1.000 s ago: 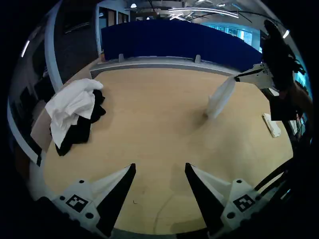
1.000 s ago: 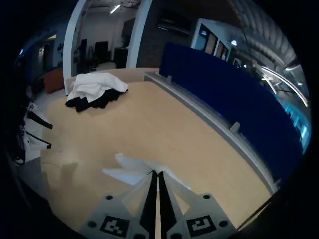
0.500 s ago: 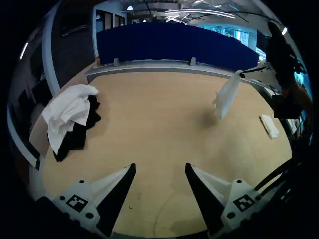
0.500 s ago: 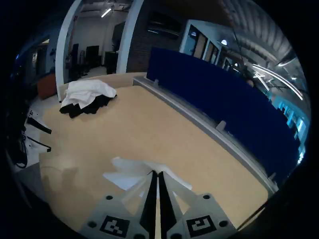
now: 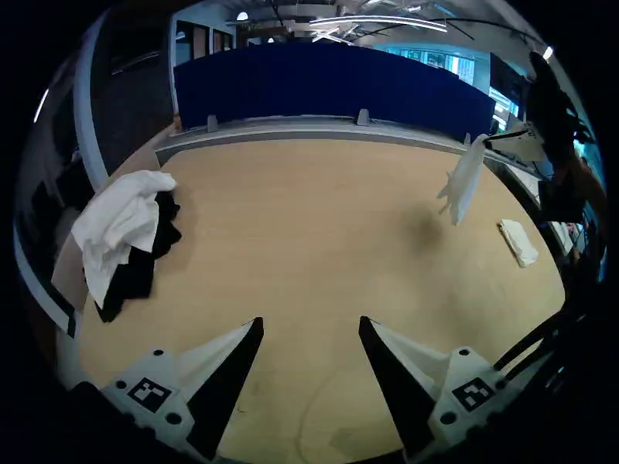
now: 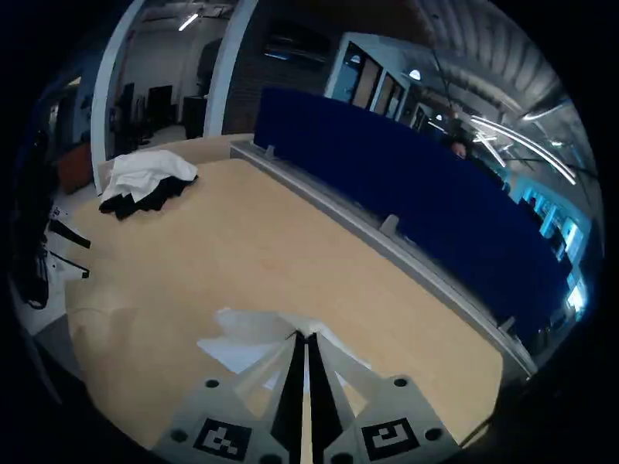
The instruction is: Fold towel
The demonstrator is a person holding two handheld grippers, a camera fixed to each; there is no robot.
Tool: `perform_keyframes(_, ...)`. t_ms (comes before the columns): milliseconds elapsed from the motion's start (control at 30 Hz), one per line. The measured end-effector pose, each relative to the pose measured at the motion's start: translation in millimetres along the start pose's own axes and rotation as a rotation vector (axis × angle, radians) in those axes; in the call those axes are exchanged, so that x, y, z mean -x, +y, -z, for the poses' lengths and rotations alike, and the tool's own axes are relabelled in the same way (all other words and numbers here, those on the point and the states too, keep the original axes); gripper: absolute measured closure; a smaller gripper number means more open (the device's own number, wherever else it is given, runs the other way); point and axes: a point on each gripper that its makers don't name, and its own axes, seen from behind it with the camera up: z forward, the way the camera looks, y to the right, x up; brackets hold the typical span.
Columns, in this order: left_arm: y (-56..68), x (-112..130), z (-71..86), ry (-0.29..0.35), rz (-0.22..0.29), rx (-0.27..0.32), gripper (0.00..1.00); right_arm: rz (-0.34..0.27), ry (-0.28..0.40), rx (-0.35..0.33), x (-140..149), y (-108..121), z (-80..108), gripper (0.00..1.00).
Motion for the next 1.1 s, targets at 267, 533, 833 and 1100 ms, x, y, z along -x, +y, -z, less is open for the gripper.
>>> perform_keyframes(267, 9.2, -2, -3.2, -0.009, -0.007, 0.004, 0.09, -0.041, -0.018, 0.037, 27, 47, 16.4, 0.97)
perform_keyframes(533, 13.4, -5, -8.5, -0.015, -0.011, -0.005, 0.09, -0.067, -0.044, 0.088, 61, 98, 37.4, 0.97)
perform_keyframes(833, 19.1, -9, -14.6, -0.025, -0.024, -0.01, 0.08, -0.081, -0.08, 0.155, 97, 153, 64.0, 0.97)
perform_keyframes(1100, 28.1, -11, -18.6, -0.034, -0.042, -0.008, 0.08, -0.097, -0.117, 0.19, 131, 188, 78.9, 0.97)
